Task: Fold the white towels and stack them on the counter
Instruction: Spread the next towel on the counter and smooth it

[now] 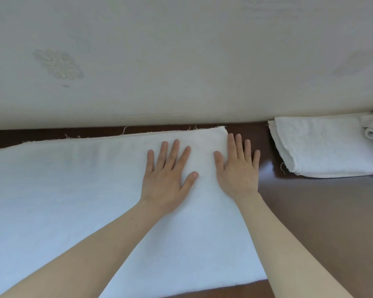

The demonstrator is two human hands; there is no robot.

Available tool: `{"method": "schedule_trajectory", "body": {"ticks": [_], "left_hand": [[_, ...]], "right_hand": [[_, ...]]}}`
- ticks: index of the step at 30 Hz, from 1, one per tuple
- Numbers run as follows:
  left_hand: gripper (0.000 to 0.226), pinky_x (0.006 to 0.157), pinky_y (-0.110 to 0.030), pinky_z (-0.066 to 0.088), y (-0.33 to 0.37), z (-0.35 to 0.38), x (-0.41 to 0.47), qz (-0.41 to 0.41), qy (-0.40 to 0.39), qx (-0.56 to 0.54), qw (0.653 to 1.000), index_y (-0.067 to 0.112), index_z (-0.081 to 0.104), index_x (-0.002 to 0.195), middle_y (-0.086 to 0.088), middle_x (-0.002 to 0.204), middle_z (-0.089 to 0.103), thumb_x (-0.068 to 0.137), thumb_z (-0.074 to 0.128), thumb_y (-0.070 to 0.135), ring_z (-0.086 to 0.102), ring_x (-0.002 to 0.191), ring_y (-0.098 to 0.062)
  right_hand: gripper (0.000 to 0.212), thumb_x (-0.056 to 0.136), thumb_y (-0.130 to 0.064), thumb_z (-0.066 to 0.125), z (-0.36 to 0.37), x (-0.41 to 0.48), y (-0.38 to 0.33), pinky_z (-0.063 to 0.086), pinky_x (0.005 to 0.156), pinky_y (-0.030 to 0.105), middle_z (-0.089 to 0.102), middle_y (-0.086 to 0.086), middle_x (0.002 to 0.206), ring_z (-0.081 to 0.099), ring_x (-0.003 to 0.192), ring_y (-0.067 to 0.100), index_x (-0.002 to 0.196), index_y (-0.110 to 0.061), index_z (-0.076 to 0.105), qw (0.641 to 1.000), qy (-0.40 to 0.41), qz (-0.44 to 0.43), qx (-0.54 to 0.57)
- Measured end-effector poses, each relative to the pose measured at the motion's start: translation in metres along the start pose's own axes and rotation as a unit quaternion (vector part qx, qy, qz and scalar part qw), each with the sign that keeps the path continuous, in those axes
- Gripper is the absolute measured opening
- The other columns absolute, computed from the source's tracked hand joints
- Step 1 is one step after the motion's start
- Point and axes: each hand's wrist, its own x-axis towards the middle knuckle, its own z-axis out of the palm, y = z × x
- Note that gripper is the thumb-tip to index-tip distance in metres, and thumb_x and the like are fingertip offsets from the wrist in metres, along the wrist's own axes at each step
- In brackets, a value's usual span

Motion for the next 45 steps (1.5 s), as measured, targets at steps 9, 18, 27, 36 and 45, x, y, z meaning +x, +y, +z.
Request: {"method": "schedule_trajectory", "body": {"ticks": [9, 18, 27, 36, 45], "left_hand": [[0.068, 0.122, -0.046, -0.009, 0.007, 0.0, 0.036, 0.062, 0.007, 0.021, 0.998, 0.03, 0.002, 0.16, 0.009, 0.167, -0.006, 0.099, 0.011, 0.062, -0.015, 0.153, -0.019], [0.071, 0.124, -0.043, -0.004, -0.066, -0.011, -0.023, -0.043, 0.015, 0.016, 0.999, 0.037, 0.005, 0.159, 0.009, 0.166, -0.007, 0.095, 0.014, 0.067, -0.011, 0.153, -0.014], [0.068, 0.124, -0.043, -0.003, -0.181, -0.022, -0.131, -0.202, 0.025, -0.015, 0.979, 0.042, 0.0, 0.157, 0.016, 0.165, -0.011, 0.095, 0.011, 0.067, -0.014, 0.152, -0.009], [0.075, 0.121, -0.051, 0.004, -0.288, -0.033, -0.184, -0.329, 0.057, -0.031, 0.942, 0.032, 0.013, 0.158, -0.002, 0.167, 0.008, 0.093, 0.007, 0.069, 0.003, 0.153, -0.026], [0.074, 0.122, -0.049, -0.008, -0.169, -0.026, -0.105, -0.192, 0.044, -0.08, 0.977, 0.033, 0.007, 0.159, -0.003, 0.168, -0.002, 0.093, 0.003, 0.067, -0.01, 0.152, -0.035]], "right_hand": [[0.063, 0.099, -0.053, 0.012, 0.001, 0.017, -0.003, 0.004, 0.121, 0.054, 0.004, -0.004, 0.166, 0.004, 0.153, 0.024, 0.158, -0.031, 0.007, 0.991, 0.023, -0.127, -0.038], [0.064, 0.099, -0.055, 0.006, 0.001, 0.013, 0.002, 0.0, 0.123, 0.048, 0.009, 0.004, 0.166, 0.004, 0.153, 0.024, 0.158, -0.03, 0.002, 0.997, 0.023, -0.064, -0.027], [0.067, 0.099, -0.054, 0.008, 0.0, -0.008, 0.0, 0.014, 0.121, 0.05, 0.025, 0.01, 0.162, 0.018, 0.15, 0.03, 0.158, -0.023, 0.018, 0.998, 0.053, -0.036, -0.021], [0.067, 0.099, -0.053, 0.013, 0.004, -0.029, -0.001, 0.022, 0.117, 0.053, 0.031, 0.016, 0.158, 0.028, 0.145, 0.035, 0.155, -0.019, 0.026, 0.994, 0.099, 0.022, -0.032], [0.067, 0.1, -0.052, 0.023, 0.021, -0.111, -0.007, 0.029, 0.115, 0.053, 0.036, 0.017, 0.155, 0.034, 0.143, 0.034, 0.152, -0.011, 0.031, 0.99, 0.124, 0.064, 0.0]]}}
